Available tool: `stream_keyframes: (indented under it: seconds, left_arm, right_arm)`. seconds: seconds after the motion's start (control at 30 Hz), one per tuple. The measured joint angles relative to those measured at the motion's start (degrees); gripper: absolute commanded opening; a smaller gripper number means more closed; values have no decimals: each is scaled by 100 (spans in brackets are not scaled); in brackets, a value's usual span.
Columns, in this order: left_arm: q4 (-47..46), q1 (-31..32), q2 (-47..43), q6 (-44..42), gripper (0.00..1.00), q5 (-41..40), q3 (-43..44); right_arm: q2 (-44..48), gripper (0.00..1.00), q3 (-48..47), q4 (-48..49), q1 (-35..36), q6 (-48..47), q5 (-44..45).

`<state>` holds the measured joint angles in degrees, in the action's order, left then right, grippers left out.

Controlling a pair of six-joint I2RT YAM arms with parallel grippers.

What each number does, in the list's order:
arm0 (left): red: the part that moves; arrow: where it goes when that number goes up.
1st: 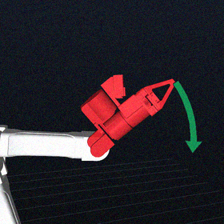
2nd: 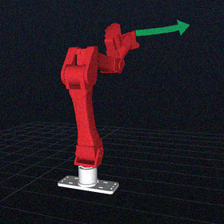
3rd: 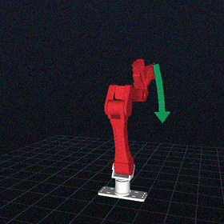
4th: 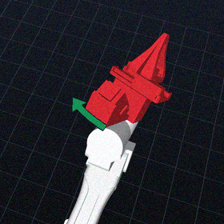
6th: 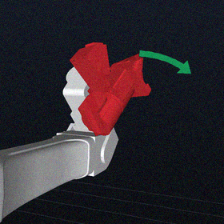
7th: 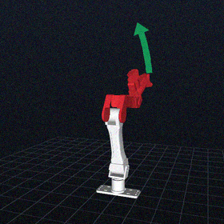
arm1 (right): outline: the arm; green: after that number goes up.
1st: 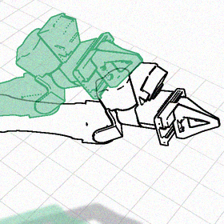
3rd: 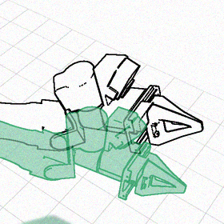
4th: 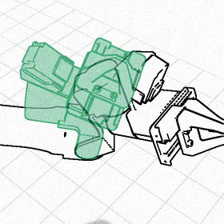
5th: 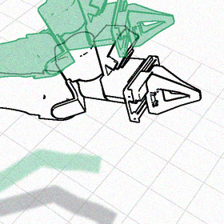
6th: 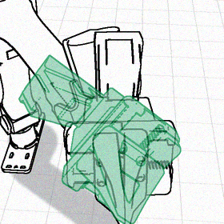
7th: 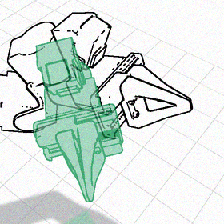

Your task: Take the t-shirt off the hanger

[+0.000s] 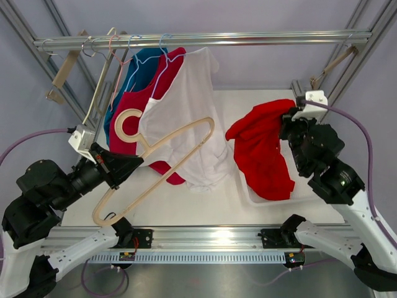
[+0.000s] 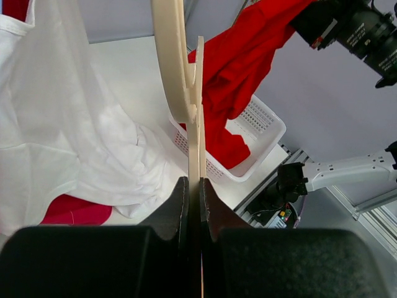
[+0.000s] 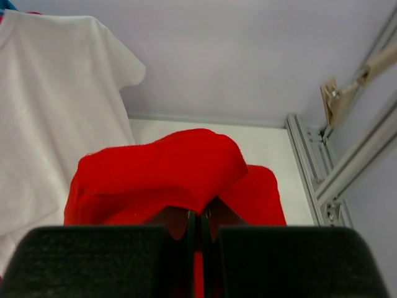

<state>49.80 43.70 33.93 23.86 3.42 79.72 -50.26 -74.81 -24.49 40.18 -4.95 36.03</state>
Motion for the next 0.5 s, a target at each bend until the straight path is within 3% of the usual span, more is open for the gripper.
stream_keyframes:
  seconds: [0.23, 0.37, 0.5]
  left_arm:
    - [-59, 0, 317, 13, 0, 50, 2]
    - [-52, 0, 575, 11, 0, 46, 94]
    - [-107, 0, 957, 4, 0, -15, 323]
  right_arm:
    - [1635, 0, 1567, 229, -50, 610, 986]
    - [1961, 0, 2127, -107, -59, 1416, 1731]
    - [1954, 14, 2708, -833, -61, 2691, 1980]
